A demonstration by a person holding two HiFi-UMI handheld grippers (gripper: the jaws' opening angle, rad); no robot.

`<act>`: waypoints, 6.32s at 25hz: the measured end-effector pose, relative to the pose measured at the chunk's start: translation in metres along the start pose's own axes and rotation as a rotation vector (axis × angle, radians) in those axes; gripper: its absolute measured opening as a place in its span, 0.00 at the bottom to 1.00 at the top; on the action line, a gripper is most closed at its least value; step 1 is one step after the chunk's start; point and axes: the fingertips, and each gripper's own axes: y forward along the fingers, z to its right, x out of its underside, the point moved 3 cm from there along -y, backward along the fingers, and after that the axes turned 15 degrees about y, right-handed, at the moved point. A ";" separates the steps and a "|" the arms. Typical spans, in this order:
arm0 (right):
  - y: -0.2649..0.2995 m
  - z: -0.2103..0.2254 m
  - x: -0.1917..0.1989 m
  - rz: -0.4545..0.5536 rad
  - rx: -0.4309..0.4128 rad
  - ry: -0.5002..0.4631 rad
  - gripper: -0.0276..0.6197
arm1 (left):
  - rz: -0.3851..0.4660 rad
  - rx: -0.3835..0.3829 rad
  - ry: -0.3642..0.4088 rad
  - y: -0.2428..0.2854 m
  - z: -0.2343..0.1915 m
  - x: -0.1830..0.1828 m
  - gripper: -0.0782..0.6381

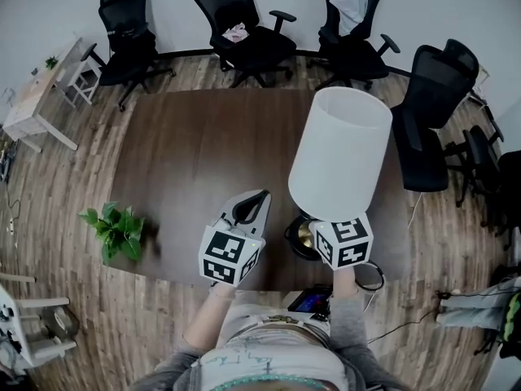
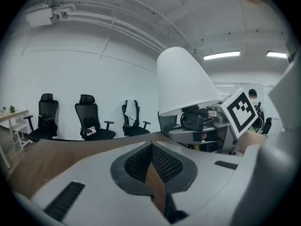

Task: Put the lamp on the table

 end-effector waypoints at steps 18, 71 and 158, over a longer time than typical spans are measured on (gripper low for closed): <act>0.047 0.024 0.018 -0.046 -0.047 0.070 0.14 | -0.093 -0.023 -0.042 0.027 -0.016 0.032 0.12; 0.141 0.054 0.090 -0.114 0.011 0.083 0.13 | -0.252 0.072 -0.144 0.026 0.008 0.121 0.12; 0.071 0.042 0.135 0.101 -0.136 0.090 0.13 | -0.175 0.342 -0.030 0.043 0.070 0.097 0.12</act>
